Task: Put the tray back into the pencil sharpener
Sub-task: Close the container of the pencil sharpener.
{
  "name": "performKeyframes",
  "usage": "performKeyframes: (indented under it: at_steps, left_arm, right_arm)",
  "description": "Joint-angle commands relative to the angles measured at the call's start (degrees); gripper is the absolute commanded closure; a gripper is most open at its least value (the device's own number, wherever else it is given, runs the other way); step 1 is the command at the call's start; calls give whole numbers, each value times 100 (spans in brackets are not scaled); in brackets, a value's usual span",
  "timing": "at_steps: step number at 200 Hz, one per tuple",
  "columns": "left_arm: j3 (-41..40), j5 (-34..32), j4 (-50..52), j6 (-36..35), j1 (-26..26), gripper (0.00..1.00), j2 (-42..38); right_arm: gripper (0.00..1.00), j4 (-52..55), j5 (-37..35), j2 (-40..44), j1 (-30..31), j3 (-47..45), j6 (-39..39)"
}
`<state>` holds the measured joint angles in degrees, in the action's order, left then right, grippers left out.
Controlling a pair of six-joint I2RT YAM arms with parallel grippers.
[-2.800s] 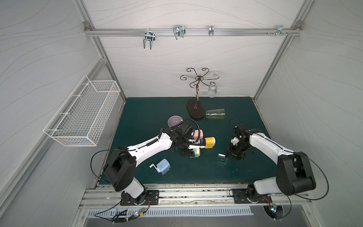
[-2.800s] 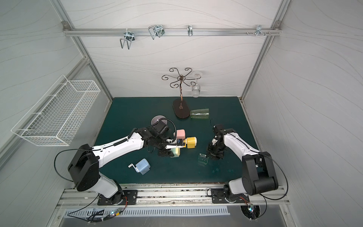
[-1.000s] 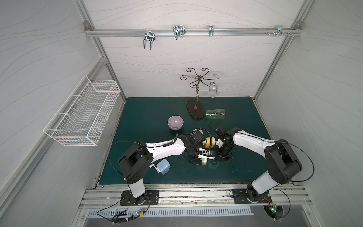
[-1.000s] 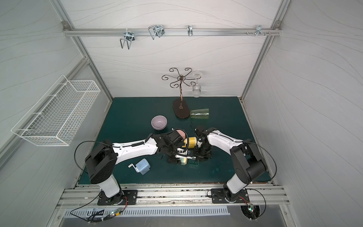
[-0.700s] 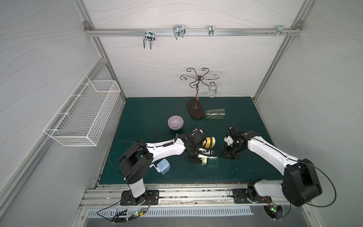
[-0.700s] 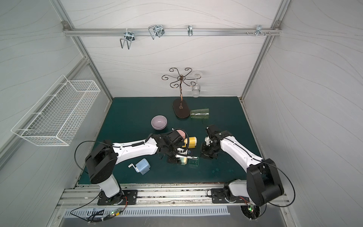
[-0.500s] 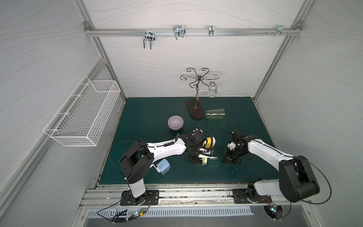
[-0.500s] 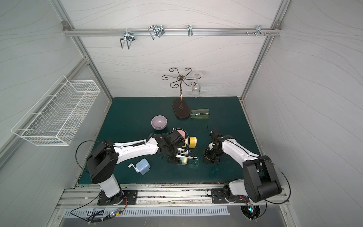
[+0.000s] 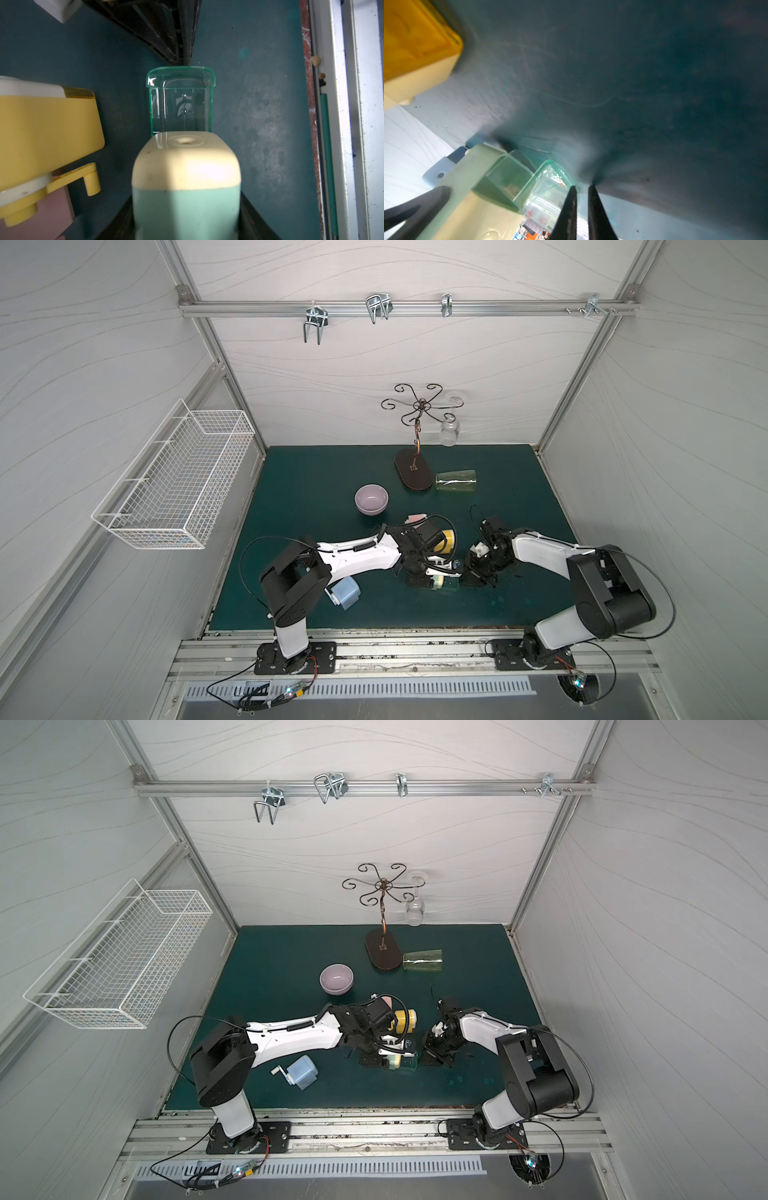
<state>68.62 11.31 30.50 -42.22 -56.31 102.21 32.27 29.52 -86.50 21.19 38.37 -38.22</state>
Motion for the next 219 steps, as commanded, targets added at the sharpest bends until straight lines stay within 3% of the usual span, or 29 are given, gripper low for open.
performKeyframes:
  at_steps: [1,73,139,187,219]
  left_arm:
    - [70,-77,-222,117,-43,64,388]
    - [175,-77,-203,145,-46,64,503]
    - [228,-287,-61,113,-45,64,560]
    - [280,-313,-41,128,-49,64,606]
    - [301,-331,-7,115,-52,64,604]
  right_arm:
    - [85,-162,53,-182,46,129,-38]
    - [83,-387,354,-368,65,181,-26]
    - [78,943,-357,749,-545,299,407]
    - [66,685,81,708,-183,349,257]
    - [67,375,221,318,-10,324,254]
